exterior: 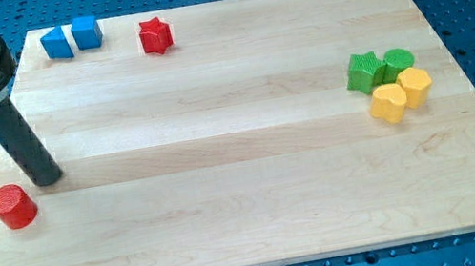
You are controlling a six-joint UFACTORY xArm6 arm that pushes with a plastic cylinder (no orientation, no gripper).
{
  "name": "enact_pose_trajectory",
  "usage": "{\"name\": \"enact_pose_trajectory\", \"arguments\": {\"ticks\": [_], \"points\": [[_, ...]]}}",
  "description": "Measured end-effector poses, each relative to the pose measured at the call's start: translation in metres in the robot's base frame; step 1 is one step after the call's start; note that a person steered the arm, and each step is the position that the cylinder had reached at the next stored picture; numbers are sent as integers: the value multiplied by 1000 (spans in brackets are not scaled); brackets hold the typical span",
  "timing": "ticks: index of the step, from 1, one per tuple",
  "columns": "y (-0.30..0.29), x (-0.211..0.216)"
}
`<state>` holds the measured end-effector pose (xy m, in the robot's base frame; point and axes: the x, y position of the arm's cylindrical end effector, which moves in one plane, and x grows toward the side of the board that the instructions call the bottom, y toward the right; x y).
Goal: Push the red circle towards the bottom left corner
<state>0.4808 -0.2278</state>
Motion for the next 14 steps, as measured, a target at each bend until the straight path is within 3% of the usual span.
{"name": "enact_pose_trajectory", "arguments": {"ticks": [2, 3, 4, 8, 9, 10, 12, 13, 14], "points": [[0, 19], [-33, -29], [-77, -29], [-65, 60], [-68, 59], [-57, 28], [46, 19], [53, 9], [49, 27]]}}
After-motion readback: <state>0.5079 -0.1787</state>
